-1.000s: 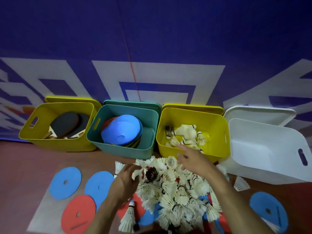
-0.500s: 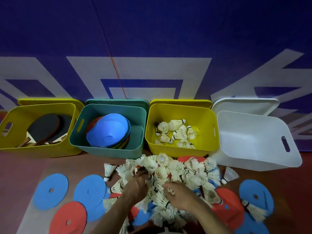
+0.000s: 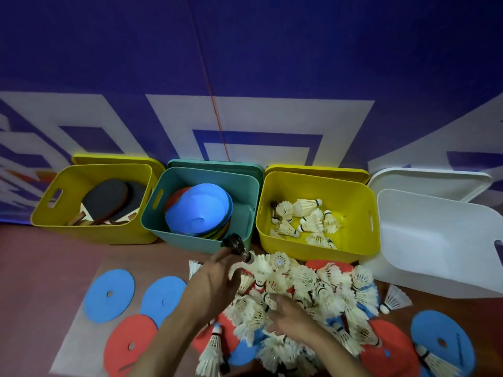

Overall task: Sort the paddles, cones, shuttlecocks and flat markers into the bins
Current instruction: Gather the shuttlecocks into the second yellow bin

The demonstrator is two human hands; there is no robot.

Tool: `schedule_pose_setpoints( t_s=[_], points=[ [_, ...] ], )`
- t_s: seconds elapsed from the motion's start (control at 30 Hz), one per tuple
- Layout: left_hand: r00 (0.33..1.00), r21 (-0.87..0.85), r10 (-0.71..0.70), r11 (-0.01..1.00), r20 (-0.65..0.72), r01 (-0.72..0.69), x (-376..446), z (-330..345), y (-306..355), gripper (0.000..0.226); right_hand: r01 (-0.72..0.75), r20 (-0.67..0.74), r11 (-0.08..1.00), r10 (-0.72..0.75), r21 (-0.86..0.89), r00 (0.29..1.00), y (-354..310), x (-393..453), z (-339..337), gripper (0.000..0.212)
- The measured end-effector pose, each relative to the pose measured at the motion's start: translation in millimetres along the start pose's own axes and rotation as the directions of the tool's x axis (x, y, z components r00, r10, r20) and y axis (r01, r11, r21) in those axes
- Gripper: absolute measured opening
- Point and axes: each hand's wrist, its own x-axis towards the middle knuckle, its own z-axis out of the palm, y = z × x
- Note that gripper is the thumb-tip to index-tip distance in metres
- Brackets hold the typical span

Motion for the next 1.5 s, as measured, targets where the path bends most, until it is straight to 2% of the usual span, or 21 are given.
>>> schedule_pose_setpoints(
  t_s=[0.1,0.23,0.37,0.5,0.57,0.7,0.73,0.77,0.8,0.83,0.87,0.93,0.97,1.0,1.03,1.17,1.27,1.4,1.5],
  points=[
    [0.999,-0.005,0.033,0.999,-0.018,-0.033,15,-17,10,0.026,-0.008,-0.037,0.999,0.010,0.033,0.999,-4,-4,1,0.054],
    [0.995,-0.012,0.099,0.995,-0.023,-0.100,42,-23,28,0.027,0.076,-0.196,0.992,-0.054,0.104,0.979,-23,-35,-25,0.037],
    [0.990,0.007,0.144,0.989,0.005,-0.144,79,-12,54,0.031,0.233,-0.436,0.958,-0.140,0.166,0.889,-26,-83,-68,0.027],
    [0.981,0.070,0.112,0.990,0.161,-0.124,110,15,69,0.039,0.362,-0.714,0.921,-0.157,0.143,0.682,-20,-128,-103,0.028],
    [0.965,0.102,0.099,0.987,0.244,-0.127,118,26,71,0.042,0.402,-0.823,0.915,-0.198,0.041,0.533,-26,-148,-118,0.032],
    [0.973,0.065,0.132,0.987,0.187,-0.146,110,27,72,0.035,0.422,-0.957,0.891,-0.248,-0.165,0.150,-49,-171,-142,0.042],
    [0.976,0.057,0.141,0.987,0.168,-0.152,104,25,69,0.033,0.428,-0.962,0.881,-0.261,-0.203,0.081,-55,-171,-145,0.044],
    [0.977,0.051,0.143,0.987,0.155,-0.152,97,22,64,0.031,0.434,-0.958,0.868,-0.284,-0.239,0.041,-61,-168,-148,0.046],
    [0.979,0.043,0.143,0.988,0.143,-0.150,89,20,56,0.030,0.432,-0.950,0.862,-0.310,-0.265,0.035,-65,-161,-150,0.046],
    [0.982,0.028,0.137,0.990,0.129,-0.142,81,18,48,0.029,0.410,-0.940,0.868,-0.335,-0.279,0.071,-67,-152,-152,0.046],
    [0.986,0.012,0.130,0.991,0.109,-0.132,74,16,38,0.029,0.352,-0.919,0.890,-0.361,-0.290,0.157,-69,-139,-154,0.046],
    [0.994,-0.015,0.102,0.995,0.041,-0.102,58,12,20,0.026,0.169,-0.811,0.923,-0.384,-0.345,0.441,-68,-111,-152,0.046],
    [0.997,-0.025,0.081,0.996,0.002,-0.081,51,9,13,0.022,0.100,-0.731,0.928,-0.346,-0.359,0.588,-67,-98,-146,0.046],
    [0.998,-0.037,0.057,0.998,-0.039,-0.059,43,6,6,0.019,0.054,-0.650,0.929,-0.298,-0.367,0.699,-67,-86,-137,0.047],
    [0.997,-0.050,0.030,0.998,-0.075,-0.034,36,2,1,0.019,0.035,-0.577,0.922,-0.270,-0.385,0.771,-65,-76,-125,0.048],
    [0.980,-0.102,-0.088,0.992,-0.179,0.071,11,-5,-19,0.020,0.069,-0.332,0.885,-0.244,-0.461,0.911,-58,-43,-73,0.043],
    [0.975,-0.094,-0.143,0.987,-0.171,0.128,-4,1,-40,0.022,0.067,-0.209,0.876,-0.187,-0.478,0.960,-44,-21,-40,0.038],
    [0.982,-0.057,-0.180,0.983,-0.052,0.177,-22,29,-73,0.032,0.060,-0.107,0.866,-0.130,-0.496,0.986,-24,2,-13,0.041],
    [0.966,0.071,-0.227,0.973,0.122,0.220,-34,56,-94,0.044,0.039,-0.084,0.861,-0.095,-0.507,0.992,-14,13,-6,0.040]
  ],
)
